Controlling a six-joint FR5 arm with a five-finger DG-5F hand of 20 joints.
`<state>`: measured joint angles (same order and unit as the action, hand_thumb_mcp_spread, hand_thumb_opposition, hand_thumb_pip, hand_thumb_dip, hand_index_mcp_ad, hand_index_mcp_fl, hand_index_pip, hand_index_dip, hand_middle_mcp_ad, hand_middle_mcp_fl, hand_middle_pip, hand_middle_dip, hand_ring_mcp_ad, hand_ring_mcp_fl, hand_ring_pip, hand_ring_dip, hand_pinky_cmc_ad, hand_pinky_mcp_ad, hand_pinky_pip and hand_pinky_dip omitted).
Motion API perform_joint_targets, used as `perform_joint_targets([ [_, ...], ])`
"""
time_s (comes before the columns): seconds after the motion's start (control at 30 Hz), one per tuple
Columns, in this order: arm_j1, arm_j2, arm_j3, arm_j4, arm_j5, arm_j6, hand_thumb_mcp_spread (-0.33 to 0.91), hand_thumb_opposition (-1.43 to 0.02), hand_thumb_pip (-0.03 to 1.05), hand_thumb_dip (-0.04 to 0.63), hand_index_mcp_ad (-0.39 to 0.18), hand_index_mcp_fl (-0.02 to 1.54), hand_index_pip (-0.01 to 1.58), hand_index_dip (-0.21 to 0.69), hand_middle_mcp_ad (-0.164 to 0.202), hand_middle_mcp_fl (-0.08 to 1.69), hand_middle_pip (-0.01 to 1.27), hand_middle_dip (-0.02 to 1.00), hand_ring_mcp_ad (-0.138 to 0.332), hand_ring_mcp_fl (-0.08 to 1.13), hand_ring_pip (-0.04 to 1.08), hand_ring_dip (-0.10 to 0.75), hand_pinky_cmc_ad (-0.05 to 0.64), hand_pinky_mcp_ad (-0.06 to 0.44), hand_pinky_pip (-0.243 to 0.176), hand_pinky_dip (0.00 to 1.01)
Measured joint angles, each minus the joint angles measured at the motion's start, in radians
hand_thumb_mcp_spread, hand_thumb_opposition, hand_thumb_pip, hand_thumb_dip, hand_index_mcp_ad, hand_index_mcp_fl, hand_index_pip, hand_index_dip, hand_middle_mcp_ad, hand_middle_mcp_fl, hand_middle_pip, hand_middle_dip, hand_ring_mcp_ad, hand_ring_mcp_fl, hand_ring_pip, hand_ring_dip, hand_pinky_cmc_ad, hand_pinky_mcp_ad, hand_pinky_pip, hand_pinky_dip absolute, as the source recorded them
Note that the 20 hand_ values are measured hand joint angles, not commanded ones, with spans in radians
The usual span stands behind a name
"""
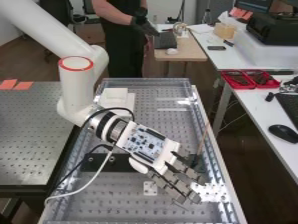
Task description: Grab the drill bit and place it in the clear container
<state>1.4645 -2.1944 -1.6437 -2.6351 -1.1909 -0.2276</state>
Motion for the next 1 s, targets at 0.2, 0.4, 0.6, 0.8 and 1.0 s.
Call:
perform_joint_targets([
  [0.2, 0.000, 0.003, -0.002, 0.002, 0.004, 0.001, 0.59, -0.91, 0.50, 0.333, -0.138, 0.48, 1.09, 0.438, 0.075, 0.23, 0.12, 0.21, 0.216, 0.03, 0.07, 0.005, 0.323, 0.140, -0.094, 0.15],
  [0.4, 0.002, 0.004, -0.003, 0.004, 0.005, -0.001, 0.59, -0.91, 0.50, 0.333, -0.138, 0.47, 1.08, 0.422, 0.075, 0.23, 0.13, 0.22, 0.213, 0.03, 0.07, 0.009, 0.323, 0.147, -0.094, 0.15],
  [0.6, 0.004, 0.004, -0.003, -0.002, 0.006, 0.000, 0.59, -0.91, 0.50, 0.333, -0.138, 0.52, 1.12, 0.422, 0.075, 0.24, 0.13, 0.22, 0.211, 0.03, 0.07, 0.009, 0.323, 0.147, -0.094, 0.14],
  [0.8, 0.004, 0.002, -0.005, -0.003, 0.005, 0.003, 0.59, -0.91, 0.50, 0.333, -0.138, 0.52, 1.12, 0.422, 0.075, 0.24, 0.13, 0.22, 0.211, 0.03, 0.07, 0.005, 0.323, 0.145, -0.094, 0.14],
  [1.0, 0.005, 0.000, -0.004, 0.001, 0.004, 0.001, 0.59, -0.91, 0.50, 0.333, -0.138, 0.53, 1.13, 0.422, 0.075, 0.25, 0.13, 0.22, 0.211, 0.03, 0.07, 0.009, 0.323, 0.145, -0.094, 0.14],
])
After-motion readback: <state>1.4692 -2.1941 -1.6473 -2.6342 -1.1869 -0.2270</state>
